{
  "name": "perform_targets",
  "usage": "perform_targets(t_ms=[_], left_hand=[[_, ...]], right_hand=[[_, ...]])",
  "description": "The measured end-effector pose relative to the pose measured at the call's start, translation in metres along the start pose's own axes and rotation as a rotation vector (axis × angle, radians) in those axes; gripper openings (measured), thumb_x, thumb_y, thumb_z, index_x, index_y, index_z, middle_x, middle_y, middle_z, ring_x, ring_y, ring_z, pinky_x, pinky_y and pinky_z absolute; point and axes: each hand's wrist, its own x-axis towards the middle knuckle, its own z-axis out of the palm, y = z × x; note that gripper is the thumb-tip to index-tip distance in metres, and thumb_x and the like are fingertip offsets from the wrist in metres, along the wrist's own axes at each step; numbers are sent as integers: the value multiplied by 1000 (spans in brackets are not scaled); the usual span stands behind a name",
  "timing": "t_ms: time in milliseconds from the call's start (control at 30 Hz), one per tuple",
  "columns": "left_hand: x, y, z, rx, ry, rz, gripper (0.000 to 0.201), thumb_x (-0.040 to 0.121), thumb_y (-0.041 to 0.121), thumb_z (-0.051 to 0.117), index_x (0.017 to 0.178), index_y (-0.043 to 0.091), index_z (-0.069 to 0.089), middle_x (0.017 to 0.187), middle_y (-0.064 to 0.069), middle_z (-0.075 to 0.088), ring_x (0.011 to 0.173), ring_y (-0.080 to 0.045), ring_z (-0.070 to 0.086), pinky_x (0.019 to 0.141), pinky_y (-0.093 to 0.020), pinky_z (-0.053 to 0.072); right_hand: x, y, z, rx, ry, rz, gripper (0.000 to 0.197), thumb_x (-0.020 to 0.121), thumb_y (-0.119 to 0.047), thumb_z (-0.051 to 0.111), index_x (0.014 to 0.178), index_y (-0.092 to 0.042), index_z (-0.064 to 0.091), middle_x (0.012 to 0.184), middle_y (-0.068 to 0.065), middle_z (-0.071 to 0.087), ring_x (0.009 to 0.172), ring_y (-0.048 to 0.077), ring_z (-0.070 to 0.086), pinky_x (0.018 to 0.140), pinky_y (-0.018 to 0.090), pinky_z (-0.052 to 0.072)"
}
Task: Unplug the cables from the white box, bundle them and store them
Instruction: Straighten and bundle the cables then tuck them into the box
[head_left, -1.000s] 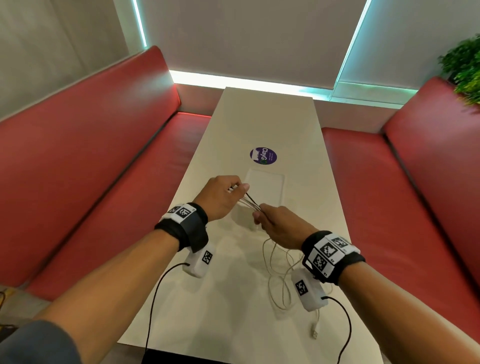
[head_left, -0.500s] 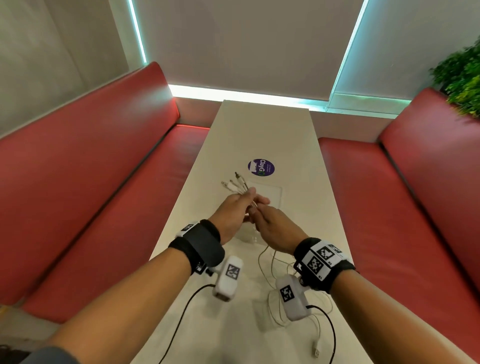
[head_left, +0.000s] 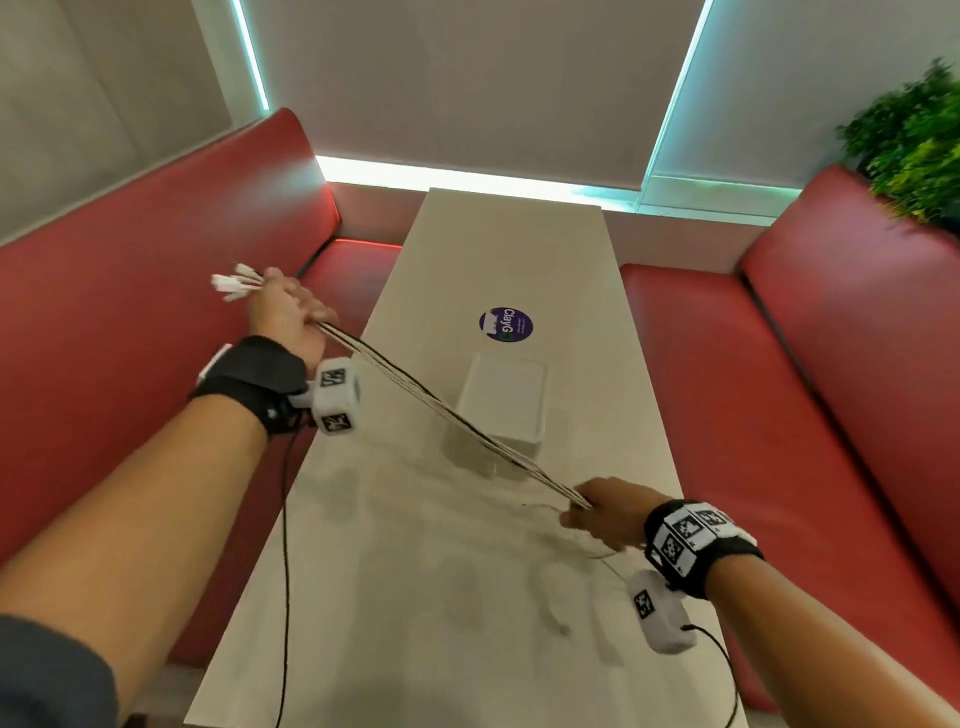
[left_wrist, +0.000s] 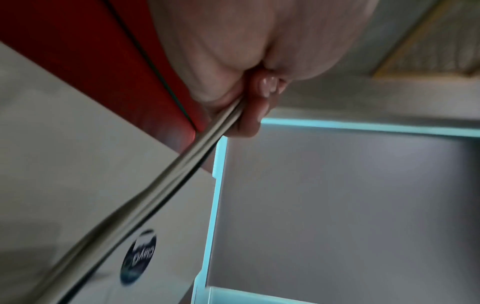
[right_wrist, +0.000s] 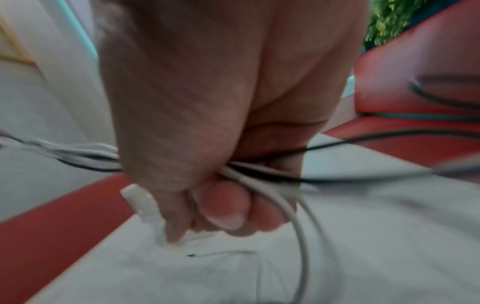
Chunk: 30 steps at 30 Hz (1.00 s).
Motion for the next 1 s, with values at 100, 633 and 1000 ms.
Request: perform_targets(t_ms=[100,633,1000], left_hand=[[11,15,-16,46,80,48,51,106,40,30,59,21,36,44,8,23,36,-10,18,38,-20,21],[2,-37,-18,221,36,14,45,106,39,33,65,20,38,50,6,21,38,-11,16,39,-21,20],[-59,-60,12,298,-318,-146,41,107,34,32,70,19,40,52,7,23,40,-8,18,38,-21,22]], right_hand=[[-2,18,-3,-171,-86,160,35,92,-51,57,74,-23,54,74,-3,62,58,14,56,65,27,47],[-13,49,17,-329,-236,308,100,62,-68,80,141,-21,42,139,3,54,125,25,55,91,34,45],[15,-43,-31,57,269,-218,49,88,-50,64,128,-24,57,123,-5,65,106,14,63,93,34,53]])
